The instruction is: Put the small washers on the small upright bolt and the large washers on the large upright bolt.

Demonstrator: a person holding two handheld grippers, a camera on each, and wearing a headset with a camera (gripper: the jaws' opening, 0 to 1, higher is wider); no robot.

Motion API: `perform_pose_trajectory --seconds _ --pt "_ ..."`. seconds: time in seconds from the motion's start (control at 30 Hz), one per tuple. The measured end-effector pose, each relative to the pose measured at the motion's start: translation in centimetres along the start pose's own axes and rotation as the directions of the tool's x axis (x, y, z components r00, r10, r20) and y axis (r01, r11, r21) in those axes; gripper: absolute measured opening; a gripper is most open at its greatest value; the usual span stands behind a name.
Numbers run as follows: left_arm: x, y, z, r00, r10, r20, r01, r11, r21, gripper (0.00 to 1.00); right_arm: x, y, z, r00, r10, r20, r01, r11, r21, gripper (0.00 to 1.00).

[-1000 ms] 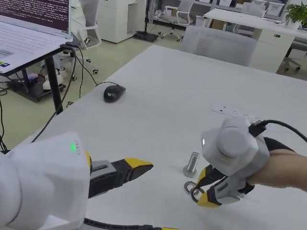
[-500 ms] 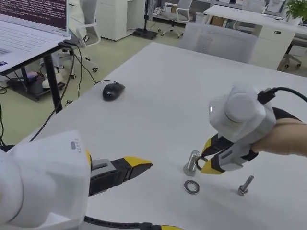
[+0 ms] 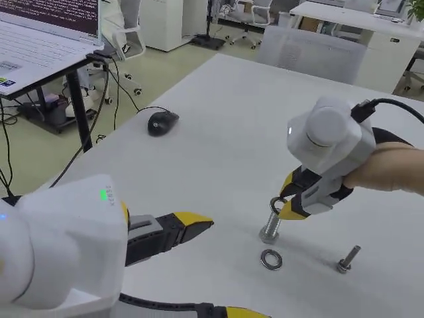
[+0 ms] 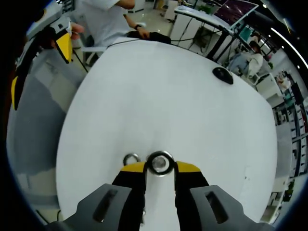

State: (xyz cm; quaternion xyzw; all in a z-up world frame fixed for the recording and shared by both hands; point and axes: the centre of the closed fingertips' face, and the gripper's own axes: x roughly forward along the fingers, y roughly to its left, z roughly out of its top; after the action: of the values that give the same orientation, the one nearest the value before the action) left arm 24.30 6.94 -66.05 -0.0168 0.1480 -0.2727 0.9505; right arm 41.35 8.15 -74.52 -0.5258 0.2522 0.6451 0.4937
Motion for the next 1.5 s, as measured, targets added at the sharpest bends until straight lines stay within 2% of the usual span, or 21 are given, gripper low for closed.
perform_pose_trajectory --seconds 0.4,0.9,1.23,1.5 --pt "0.1 0.4 -0.2 1.0000 0.009 -0.001 -0.009 1.000 -0.014 0.68 1.9 0.4 -0.8 0.9983 0.042 -0.040 -0.043 0.999 -0.022 0.22" --pt "0.0 0.5 -0.5 0.9997 0.021 -0.008 -0.022 0.999 -0.024 0.68 4.8 0.8 -2.0 0.9969 0.049 -0.061 -0.051 0.998 -0.034 0.22" --pt "0.1 0.7 -0.6 0.9996 0.028 -0.004 -0.028 0.999 -0.035 0.68 5.5 1.0 -2.3 0.9963 0.066 -0.056 -0.067 0.997 -0.023 0.23" --pt "-0.1 0.9 -0.7 0.9994 0.035 -0.009 -0.035 0.999 -0.031 0.68 5.9 1.0 -2.6 0.9958 0.064 -0.066 -0.067 0.996 -0.049 0.24"
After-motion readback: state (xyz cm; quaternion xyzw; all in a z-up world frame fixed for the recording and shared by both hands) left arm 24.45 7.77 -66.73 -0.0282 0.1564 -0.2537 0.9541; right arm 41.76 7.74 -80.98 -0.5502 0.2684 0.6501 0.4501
